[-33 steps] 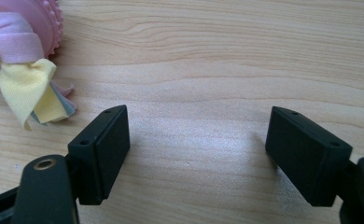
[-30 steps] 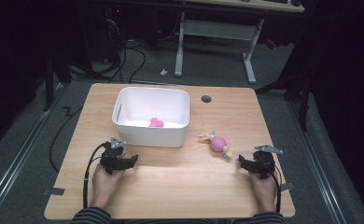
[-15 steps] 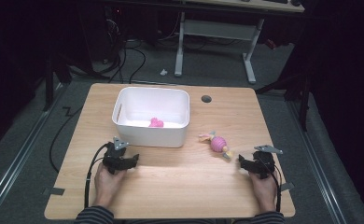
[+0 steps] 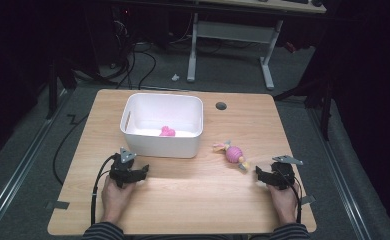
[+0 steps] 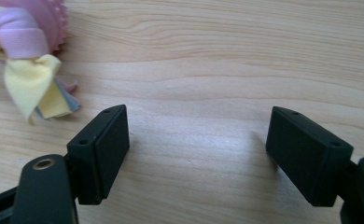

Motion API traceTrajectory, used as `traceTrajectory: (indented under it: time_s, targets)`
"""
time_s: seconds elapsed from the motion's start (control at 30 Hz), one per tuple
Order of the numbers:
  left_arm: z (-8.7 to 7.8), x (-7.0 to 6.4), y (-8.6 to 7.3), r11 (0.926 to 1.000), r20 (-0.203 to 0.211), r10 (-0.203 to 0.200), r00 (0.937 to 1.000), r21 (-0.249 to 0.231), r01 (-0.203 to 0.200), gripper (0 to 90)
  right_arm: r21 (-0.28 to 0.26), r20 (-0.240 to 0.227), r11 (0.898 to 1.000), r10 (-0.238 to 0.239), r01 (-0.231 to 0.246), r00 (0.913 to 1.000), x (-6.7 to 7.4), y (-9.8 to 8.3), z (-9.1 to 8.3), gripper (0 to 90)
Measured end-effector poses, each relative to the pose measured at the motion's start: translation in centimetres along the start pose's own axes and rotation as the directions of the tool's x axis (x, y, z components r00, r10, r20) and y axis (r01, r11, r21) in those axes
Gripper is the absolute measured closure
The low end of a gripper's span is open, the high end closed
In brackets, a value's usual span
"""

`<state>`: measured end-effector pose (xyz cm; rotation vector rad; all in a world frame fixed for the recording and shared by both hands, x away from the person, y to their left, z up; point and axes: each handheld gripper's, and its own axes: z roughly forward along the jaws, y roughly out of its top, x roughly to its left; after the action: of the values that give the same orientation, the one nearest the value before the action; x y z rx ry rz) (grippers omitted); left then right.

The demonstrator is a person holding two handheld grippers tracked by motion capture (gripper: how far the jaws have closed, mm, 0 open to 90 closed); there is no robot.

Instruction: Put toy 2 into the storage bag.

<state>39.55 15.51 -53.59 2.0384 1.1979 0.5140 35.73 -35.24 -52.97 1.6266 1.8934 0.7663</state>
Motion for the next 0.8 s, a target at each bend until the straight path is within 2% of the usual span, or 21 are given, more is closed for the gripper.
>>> traceTrajectory:
  time_s: [0.07,0.1,0.3,0.33,0.4,0.6,0.8]
  targets:
    - [0.0,0.0,0.0,1.0,0.0,0.001,1.0,0.0,-0.001,28.1,-0.005,0.047,1.0,-0.014,0.014,0.9988,0.1,0.0,-0.3,27.7]
    - [0.0,0.0,0.0,1.0,0.0,0.001,1.0,0.0,-0.001,28.1,-0.007,0.054,1.0,-0.027,0.028,0.9982,0.1,0.0,-0.5,27.8]
    - [0.0,0.0,0.0,1.0,0.001,0.001,1.0,0.0,-0.001,27.7,-0.019,0.015,1.0,0.008,-0.007,0.9999,-0.1,0.0,-1.9,28.6]
    - [0.0,0.0,0.0,1.0,0.0,0.001,1.0,-0.001,-0.001,27.6,-0.016,0.002,1.0,0.01,-0.01,1.0,-0.2,0.0,-2.2,30.2]
    - [0.0,-0.1,0.0,1.0,-0.003,0.0,1.0,-0.001,0.0,27.7,-0.017,-0.066,1.0,0.026,-0.027,0.9975,-0.3,-0.1,-2.8,31.7]
    - [0.0,-0.1,0.0,1.0,-0.002,-0.001,1.0,-0.001,0.001,27.6,-0.032,-0.115,0.999,-0.01,0.007,0.9934,0.6,-0.2,-4.1,33.6]
    - [0.0,0.0,0.0,1.0,0.0,0.0,1.0,0.0,0.0,27.6,-0.046,-0.178,0.999,-0.035,0.027,0.9834,1.6,0.3,-4.9,33.7]
